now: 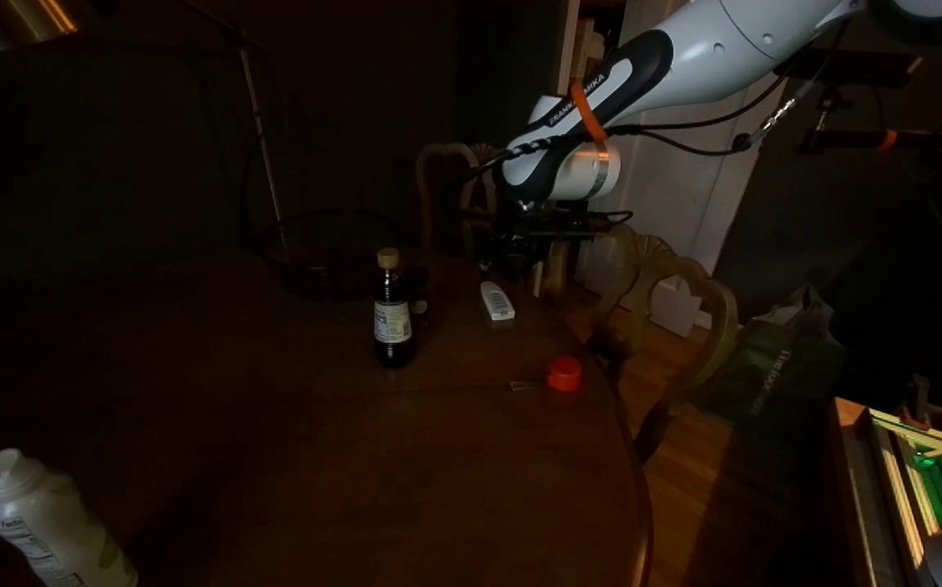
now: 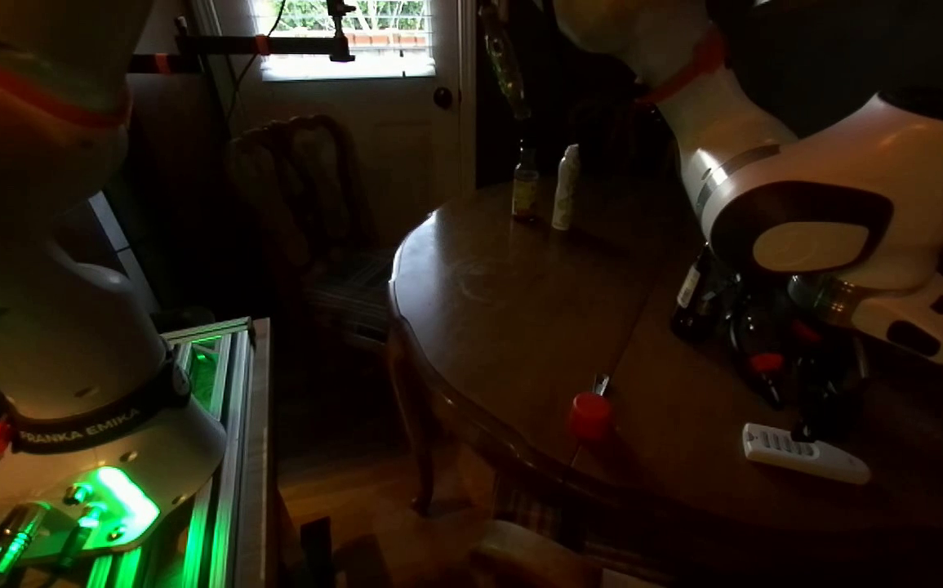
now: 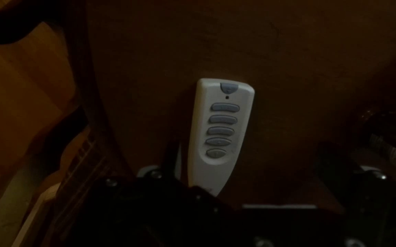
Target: Move the white remote to the left.
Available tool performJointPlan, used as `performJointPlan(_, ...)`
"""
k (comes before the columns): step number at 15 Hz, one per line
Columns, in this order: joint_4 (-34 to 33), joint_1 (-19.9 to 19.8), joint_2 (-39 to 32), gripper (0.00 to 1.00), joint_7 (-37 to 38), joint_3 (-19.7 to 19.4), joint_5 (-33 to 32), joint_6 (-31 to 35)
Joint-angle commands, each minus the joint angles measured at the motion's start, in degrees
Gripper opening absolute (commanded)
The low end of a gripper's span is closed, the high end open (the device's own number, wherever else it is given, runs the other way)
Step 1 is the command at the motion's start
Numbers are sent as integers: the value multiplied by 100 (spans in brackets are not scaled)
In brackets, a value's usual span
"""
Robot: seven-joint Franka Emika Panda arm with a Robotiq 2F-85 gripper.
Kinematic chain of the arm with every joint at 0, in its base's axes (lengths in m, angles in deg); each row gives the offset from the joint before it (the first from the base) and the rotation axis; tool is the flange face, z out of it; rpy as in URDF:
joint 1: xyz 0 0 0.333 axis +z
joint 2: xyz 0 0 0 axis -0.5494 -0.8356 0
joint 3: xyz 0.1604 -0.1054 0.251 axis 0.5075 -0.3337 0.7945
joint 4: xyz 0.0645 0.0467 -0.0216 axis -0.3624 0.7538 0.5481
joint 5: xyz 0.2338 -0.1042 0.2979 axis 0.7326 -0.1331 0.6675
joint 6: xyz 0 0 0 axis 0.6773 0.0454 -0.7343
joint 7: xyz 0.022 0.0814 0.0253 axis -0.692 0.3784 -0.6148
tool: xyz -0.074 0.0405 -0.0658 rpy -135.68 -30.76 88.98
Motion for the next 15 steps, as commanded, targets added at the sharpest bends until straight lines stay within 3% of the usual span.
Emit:
performJointPlan(1, -184, 150, -188, 100, 370, -169, -242, -205)
performJointPlan(6, -475, 324, -441, 100, 740, -319, -511, -390)
performJointPlan(15, -1661, 246, -1177, 100, 836, -325, -645, -1268)
